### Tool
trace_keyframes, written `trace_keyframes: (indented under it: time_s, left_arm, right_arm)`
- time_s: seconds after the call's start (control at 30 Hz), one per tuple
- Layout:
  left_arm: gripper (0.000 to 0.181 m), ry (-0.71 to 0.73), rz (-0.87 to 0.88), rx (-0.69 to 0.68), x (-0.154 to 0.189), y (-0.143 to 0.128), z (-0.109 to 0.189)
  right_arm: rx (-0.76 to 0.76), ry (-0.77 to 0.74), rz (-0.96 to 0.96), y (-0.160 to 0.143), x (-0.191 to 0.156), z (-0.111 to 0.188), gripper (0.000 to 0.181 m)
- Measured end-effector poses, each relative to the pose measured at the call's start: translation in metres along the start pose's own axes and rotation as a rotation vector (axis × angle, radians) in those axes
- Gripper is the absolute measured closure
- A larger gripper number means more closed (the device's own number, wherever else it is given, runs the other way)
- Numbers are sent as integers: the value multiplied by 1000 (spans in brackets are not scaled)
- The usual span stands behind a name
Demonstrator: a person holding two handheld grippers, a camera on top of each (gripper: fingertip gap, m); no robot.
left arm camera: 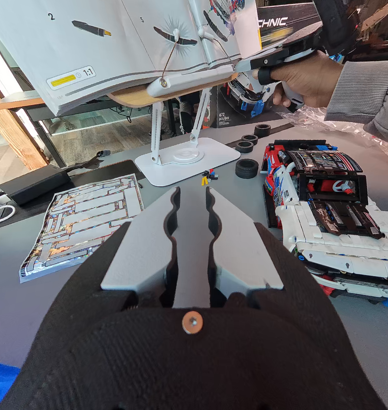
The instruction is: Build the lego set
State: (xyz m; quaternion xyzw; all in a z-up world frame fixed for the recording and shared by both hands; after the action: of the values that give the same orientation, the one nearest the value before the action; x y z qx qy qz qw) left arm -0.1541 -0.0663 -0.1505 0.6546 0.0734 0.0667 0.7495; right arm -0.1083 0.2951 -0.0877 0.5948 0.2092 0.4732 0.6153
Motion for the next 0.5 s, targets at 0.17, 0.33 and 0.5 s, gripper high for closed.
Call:
trace_keyframes:
  time_s: [0.17,0.33,0.5]
  left_arm:
    - [160,13,23,15,-6,4,3]
    - [160,28,39,29,-10,7,5]
    - [161,42,33,32,-11,8,5]
  right_arm:
    - [153,83,-62,12,-13,57,175]
    - [320,229,-110,15,-40,153,171]
    - [312,286,-121,-17,-64,217,170]
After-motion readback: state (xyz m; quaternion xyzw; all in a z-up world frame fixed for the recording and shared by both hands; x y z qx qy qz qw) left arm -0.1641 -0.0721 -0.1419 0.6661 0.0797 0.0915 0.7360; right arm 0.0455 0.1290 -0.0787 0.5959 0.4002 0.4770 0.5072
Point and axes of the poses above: each gripper's, where its closed fingertips meet, z back along the fingers, y out of its top, x = y × z across the jaws, the point moved 4 cm from there along z, back along the fingers, and after that the axes turned 3 degrees about z, right-handed, at the moved point
